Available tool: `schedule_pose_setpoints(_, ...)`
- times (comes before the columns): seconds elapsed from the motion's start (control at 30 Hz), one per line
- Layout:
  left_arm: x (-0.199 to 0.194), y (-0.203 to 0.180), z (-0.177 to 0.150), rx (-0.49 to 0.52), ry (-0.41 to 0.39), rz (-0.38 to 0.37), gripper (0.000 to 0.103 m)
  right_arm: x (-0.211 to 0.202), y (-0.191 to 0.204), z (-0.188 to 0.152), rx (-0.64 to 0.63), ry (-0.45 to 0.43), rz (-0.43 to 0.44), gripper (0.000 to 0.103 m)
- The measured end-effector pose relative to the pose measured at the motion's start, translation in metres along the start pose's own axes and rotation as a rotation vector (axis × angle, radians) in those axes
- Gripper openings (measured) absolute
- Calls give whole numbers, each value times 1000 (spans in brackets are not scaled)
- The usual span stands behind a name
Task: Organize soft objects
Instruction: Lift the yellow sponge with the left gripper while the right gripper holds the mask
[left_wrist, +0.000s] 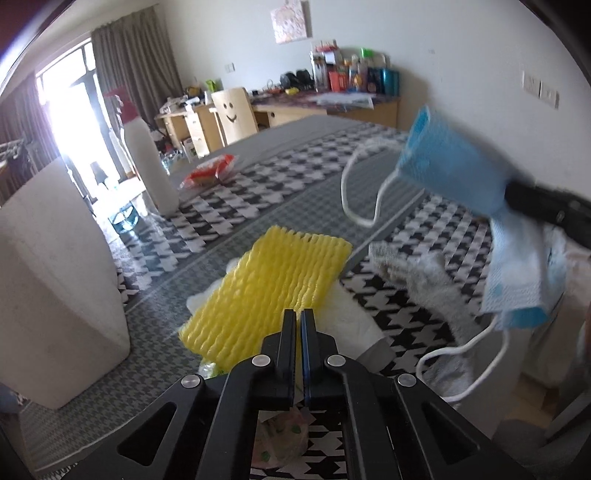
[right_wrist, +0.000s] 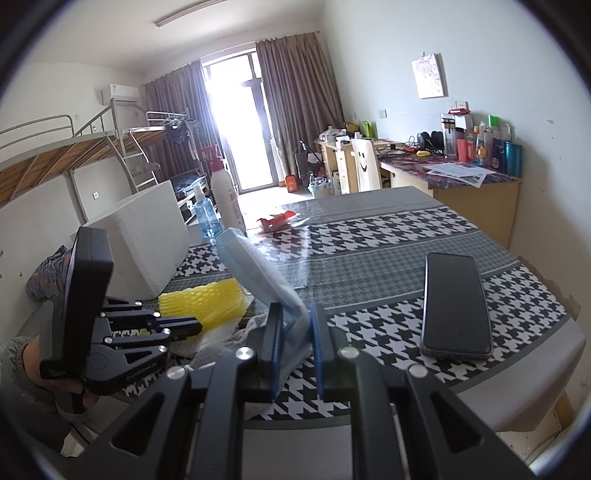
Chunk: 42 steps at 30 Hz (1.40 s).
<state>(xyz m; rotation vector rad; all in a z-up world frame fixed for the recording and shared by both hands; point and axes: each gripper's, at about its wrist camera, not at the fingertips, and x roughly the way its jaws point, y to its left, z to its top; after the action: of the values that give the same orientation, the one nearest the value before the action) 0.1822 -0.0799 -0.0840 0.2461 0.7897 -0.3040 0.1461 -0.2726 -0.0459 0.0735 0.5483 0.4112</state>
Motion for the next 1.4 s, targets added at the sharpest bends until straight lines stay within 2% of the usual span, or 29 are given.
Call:
schedule_pose_setpoints(0.33,-47,10,7,-54,-115,-58,1,0,9,4,-22,-6,1,18)
schedule_pose_setpoints(0.67,-79,19,8,-99,-198,-66,1,-4,20,14,-46,-36,12,18)
schedule_pose_setpoints(1.0,-98,23,6,-115,-239,-71,1,-8,27,22,-57,-55,2,18)
schedule_pose_setpoints(1.4,-120,33,5,-140,-284,-29,1,-15,42,30,-75,-76,26,18)
